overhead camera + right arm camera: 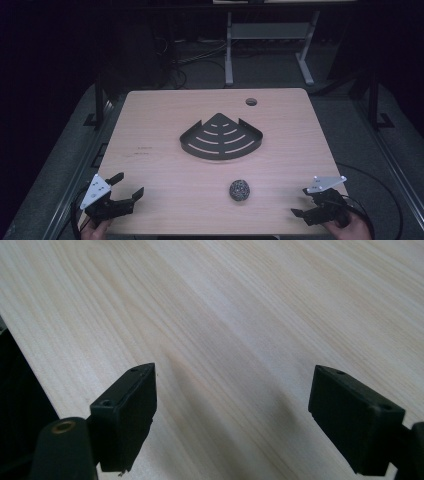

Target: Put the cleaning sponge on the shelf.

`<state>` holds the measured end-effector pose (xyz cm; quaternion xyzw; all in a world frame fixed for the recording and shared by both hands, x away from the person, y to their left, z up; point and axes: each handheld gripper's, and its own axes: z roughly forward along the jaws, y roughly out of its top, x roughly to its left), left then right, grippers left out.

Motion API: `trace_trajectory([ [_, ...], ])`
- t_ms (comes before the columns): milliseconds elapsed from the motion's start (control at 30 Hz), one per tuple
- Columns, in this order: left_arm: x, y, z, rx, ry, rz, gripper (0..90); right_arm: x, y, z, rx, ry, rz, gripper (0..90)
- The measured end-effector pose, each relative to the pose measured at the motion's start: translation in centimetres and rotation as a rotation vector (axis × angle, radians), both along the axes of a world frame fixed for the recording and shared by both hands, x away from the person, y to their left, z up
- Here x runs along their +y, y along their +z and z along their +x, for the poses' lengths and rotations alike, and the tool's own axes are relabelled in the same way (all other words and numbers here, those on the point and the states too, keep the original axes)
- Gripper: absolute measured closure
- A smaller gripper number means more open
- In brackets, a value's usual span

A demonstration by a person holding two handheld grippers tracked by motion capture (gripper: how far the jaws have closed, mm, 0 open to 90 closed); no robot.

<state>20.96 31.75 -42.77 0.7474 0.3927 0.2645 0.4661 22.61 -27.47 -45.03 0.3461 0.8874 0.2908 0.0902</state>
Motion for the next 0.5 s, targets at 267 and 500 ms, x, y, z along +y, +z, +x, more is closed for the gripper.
trace_trajectory([
  [267, 0.0, 0.0, -0.1, -0.002, -0.003, 0.009, 13.3, 0.5, 0.0, 0.1, 0.005, 0.02, 0.004, 18.8],
  [500, 0.1, 0.0, -0.3, -0.002, 0.005, 0.008, 13.2, 1.5, 0.3, 0.4, -0.005, 0.049, -0.007, 18.8],
])
